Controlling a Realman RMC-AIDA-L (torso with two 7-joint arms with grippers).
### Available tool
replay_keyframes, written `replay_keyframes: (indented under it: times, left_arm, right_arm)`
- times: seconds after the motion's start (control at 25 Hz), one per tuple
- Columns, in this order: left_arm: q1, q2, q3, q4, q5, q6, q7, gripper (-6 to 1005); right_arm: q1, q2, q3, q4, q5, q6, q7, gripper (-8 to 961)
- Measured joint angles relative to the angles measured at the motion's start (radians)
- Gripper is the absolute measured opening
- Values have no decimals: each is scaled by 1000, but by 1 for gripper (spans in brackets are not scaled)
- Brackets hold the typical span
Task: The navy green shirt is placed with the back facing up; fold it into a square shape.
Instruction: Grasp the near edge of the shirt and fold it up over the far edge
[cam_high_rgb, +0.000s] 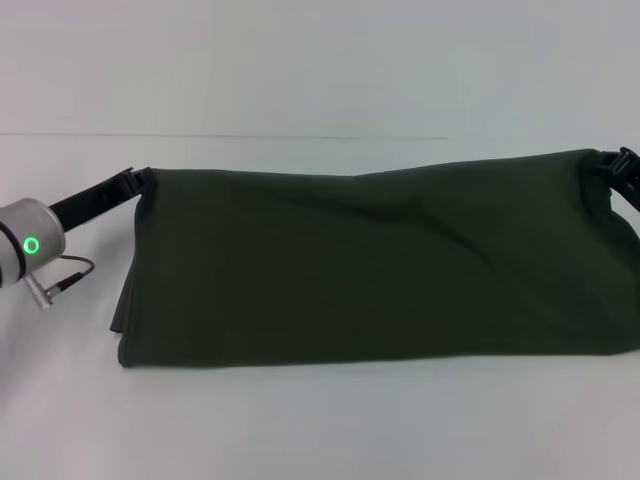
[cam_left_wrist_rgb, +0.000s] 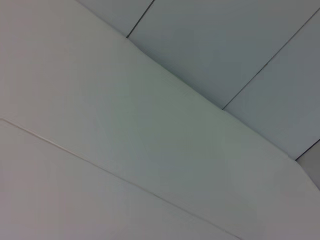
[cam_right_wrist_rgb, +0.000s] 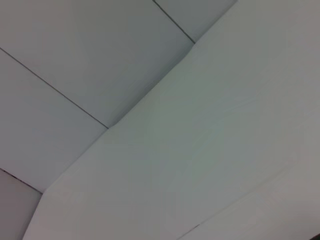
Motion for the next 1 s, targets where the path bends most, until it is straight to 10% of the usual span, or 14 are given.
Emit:
replay_keyframes:
  times: [1.0]
  left_arm:
    - [-33, -40, 122, -45, -154, -209, 85, 115]
  right_arm:
    - [72, 14, 0, 77, 85, 176, -178, 32]
